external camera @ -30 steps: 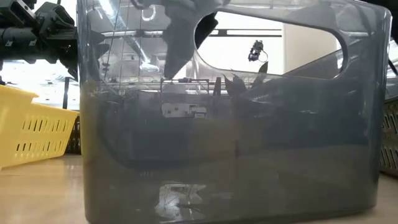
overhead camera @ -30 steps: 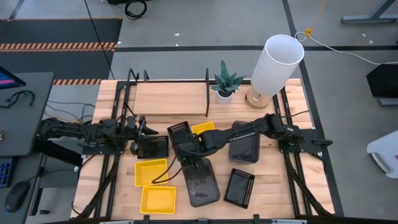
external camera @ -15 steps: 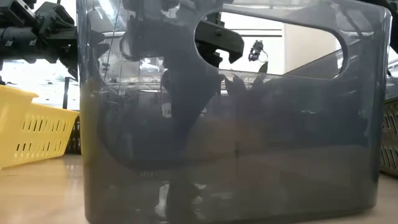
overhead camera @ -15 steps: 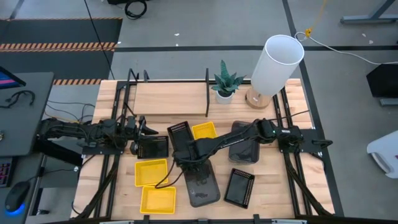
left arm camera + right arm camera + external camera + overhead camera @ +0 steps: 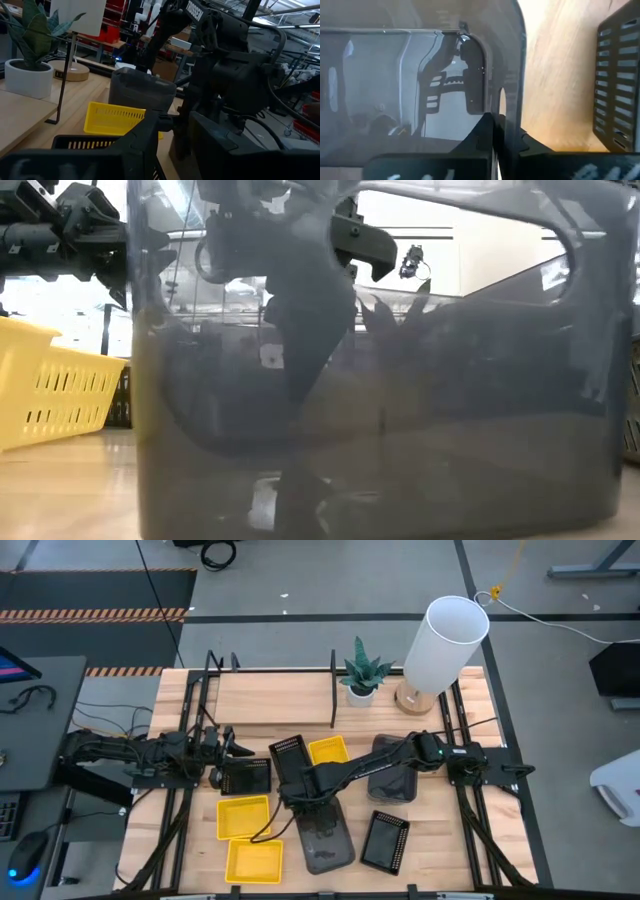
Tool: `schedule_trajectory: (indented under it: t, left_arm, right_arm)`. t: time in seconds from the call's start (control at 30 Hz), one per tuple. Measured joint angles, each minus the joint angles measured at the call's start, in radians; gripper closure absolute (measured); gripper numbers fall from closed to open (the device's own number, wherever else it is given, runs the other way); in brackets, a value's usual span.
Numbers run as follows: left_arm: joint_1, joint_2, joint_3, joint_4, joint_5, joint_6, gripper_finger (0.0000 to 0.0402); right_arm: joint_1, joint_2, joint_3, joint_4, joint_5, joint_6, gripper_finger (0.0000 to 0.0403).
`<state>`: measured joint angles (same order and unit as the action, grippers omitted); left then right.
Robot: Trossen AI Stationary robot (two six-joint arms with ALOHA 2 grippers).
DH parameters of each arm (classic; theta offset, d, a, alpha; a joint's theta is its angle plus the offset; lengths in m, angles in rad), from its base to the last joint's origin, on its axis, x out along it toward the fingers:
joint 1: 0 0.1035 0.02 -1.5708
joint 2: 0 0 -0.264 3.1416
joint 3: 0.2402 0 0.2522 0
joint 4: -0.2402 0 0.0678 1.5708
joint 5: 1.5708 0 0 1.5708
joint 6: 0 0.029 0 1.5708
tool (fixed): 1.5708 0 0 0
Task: Stack baskets on shelf by color
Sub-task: Stack the black transparent bin into the stacked black transparent bins
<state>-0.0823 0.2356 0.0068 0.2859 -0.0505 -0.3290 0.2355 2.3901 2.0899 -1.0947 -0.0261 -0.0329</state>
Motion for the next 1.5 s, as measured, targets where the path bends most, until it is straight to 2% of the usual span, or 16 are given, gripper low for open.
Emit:
schedule_trajectory:
  t: [0.23, 0.47, 0.73, 1.03, 1.23, 1.5]
  left_arm:
    - [0.0, 0.0, 0.0, 0.0, 0.0, 0.0, 0.0285]
    - [0.0, 0.0, 0.0, 0.0, 0.0, 0.0, 0.0285]
    - [0.0, 0.0, 0.0, 0.001, 0.0, 0.0, 0.0285]
    - [0.0, 0.0, 0.0, 0.001, 0.0, 0.0, 0.0285]
    - [0.0, 0.0, 0.0, 0.001, 0.0, 0.0, 0.0285]
    - [0.0, 0.0, 0.0, 0.001, 0.0, 0.0, 0.0285]
  right_arm:
    - [0.0, -0.006, 0.0, -0.006, -0.051, 0.022, 0.0391]
    - [-0.002, -0.085, 0.0, -0.041, -0.08, 0.023, 0.0395]
    - [-0.026, -0.21, 0.0, -0.118, -0.076, 0.029, 0.0396]
    - [-0.063, -0.356, -0.008, -0.251, -0.024, 0.041, 0.0396]
    - [-0.097, -0.524, -0.198, -0.223, 0.032, 0.087, 0.0395]
    - [-0.22, -0.8, -0.512, -0.166, 0.057, 0.152, 0.0395]
